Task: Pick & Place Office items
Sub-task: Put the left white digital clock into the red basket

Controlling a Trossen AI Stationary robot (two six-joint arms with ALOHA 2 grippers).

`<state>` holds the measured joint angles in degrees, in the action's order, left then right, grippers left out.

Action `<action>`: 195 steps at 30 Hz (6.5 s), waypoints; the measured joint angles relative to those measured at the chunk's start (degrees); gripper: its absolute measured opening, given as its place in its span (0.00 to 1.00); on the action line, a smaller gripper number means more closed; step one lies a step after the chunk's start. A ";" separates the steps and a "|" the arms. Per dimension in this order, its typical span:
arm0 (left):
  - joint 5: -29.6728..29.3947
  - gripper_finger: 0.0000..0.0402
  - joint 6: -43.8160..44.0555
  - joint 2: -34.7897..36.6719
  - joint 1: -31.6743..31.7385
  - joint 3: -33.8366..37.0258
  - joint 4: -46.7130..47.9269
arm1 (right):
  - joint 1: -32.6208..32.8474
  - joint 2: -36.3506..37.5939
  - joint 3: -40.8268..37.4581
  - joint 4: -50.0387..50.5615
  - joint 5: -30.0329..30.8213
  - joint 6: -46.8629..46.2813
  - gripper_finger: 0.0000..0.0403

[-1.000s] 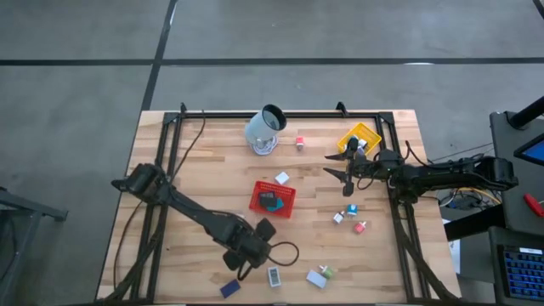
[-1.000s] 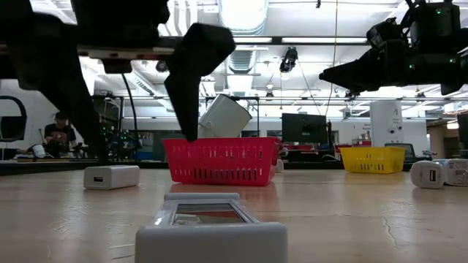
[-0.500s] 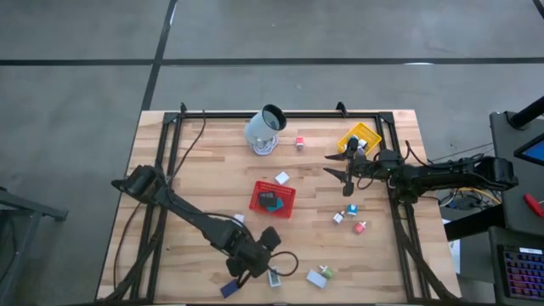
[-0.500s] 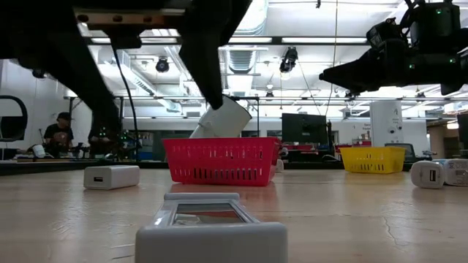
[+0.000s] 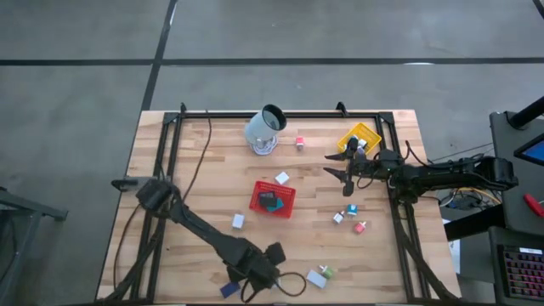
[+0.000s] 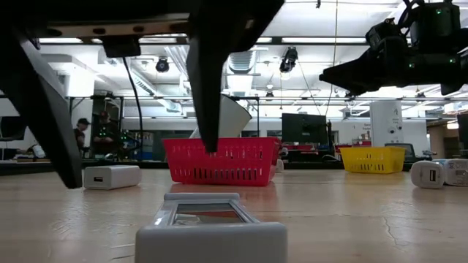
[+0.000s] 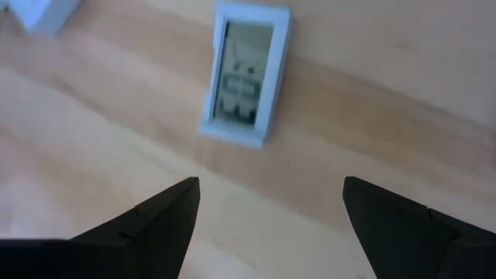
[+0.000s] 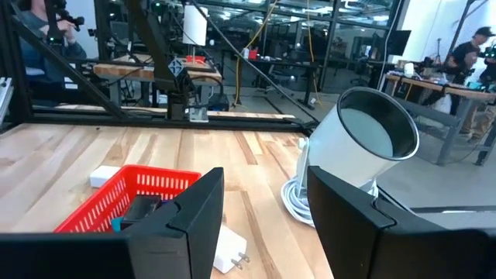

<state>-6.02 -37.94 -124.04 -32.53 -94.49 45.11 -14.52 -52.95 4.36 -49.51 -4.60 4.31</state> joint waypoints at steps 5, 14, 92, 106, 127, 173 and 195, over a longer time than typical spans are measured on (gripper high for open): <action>-0.51 0.80 -4.25 -3.73 -0.38 -6.01 2.70 | 0.00 0.00 0.00 0.04 0.04 -0.48 0.44; -0.57 0.80 -11.08 -7.33 -0.38 -11.72 3.03 | 0.00 0.00 0.00 1.76 0.04 -0.97 0.44; 17.18 0.34 -10.96 -11.02 3.45 -10.10 -6.59 | 0.00 0.02 0.00 2.58 -0.13 -1.74 0.44; 17.29 0.34 -9.54 -11.05 3.86 -10.06 -10.49 | 0.00 0.02 0.00 2.58 -0.20 -1.75 0.44; 21.75 0.34 -6.13 -10.99 6.38 -10.06 -17.29 | 0.00 0.02 0.00 2.58 -0.52 -1.57 0.44; -0.90 0.34 12.61 7.51 10.91 26.33 -95.26 | 0.02 0.00 0.00 2.11 -1.53 -1.13 0.44; -5.17 0.34 13.30 25.96 12.23 46.60 -95.65 | 0.02 0.02 -0.06 2.09 -1.73 -0.93 0.44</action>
<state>-11.19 -24.64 -98.08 -20.30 -47.89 -50.54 -14.50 -52.93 4.30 -47.42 -6.33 3.38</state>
